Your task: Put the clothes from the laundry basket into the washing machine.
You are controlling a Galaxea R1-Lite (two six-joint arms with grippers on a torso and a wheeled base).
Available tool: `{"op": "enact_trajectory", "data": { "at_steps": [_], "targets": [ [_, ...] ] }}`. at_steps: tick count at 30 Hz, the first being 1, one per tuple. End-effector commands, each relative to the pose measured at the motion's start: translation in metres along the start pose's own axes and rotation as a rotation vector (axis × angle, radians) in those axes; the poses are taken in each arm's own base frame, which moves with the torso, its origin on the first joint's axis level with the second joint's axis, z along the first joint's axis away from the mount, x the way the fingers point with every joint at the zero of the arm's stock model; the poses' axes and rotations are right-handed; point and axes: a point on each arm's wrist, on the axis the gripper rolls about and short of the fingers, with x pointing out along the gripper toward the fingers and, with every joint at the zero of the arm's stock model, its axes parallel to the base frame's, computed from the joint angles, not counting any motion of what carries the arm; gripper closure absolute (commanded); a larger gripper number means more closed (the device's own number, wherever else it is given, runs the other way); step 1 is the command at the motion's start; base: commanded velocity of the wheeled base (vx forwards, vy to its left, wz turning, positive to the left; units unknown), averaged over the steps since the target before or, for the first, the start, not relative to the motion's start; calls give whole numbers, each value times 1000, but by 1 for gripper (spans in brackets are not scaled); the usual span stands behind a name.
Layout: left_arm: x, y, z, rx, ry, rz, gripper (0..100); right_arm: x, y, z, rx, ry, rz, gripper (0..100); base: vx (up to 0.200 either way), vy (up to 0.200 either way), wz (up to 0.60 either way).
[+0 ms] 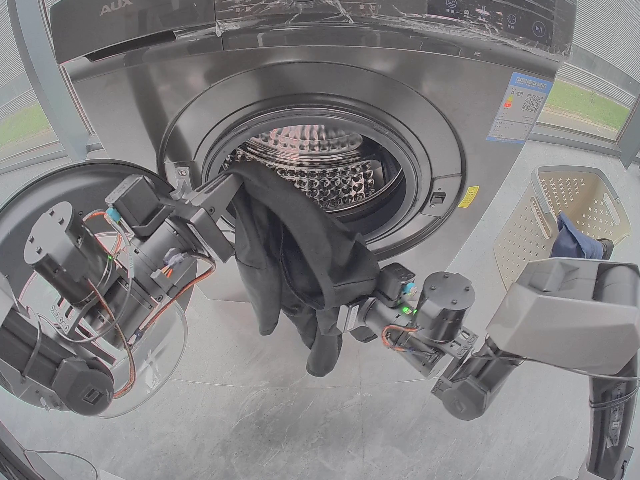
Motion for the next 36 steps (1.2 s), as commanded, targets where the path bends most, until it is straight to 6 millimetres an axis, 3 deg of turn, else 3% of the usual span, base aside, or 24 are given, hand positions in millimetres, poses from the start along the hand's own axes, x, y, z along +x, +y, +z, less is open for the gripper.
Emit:
{"op": "enact_trajectory", "data": {
  "at_steps": [1,5,13,18,23,24,27,31,36],
  "targets": [
    [-5,24,-39,7,143,78,100,-21,-11,53,1,-91,-27,100,0,0,0],
    [-13,25,-60,35,234,81,100,-26,-15,71,2,-137,-38,100,0,0,0],
    [-22,20,-95,44,371,62,100,-23,-13,88,14,-198,-34,100,0,0,0],
    [-24,20,-107,42,413,63,100,-19,-10,96,20,-238,-44,100,0,0,0],
    [-24,21,-105,42,411,65,100,-18,-9,97,21,-242,-41,100,0,0,0],
    [-25,21,-106,42,414,64,0,-18,-9,97,21,-242,-41,100,0,0,0],
    [-29,21,-109,35,440,56,0,-17,-9,97,22,-245,-42,100,0,0,0],
    [-54,20,-129,44,579,36,0,-16,-7,99,23,-252,-35,100,0,0,0],
    [-73,17,-139,85,681,-12,0,-16,-3,99,26,-254,-26,100,0,0,0]
  ]
}}
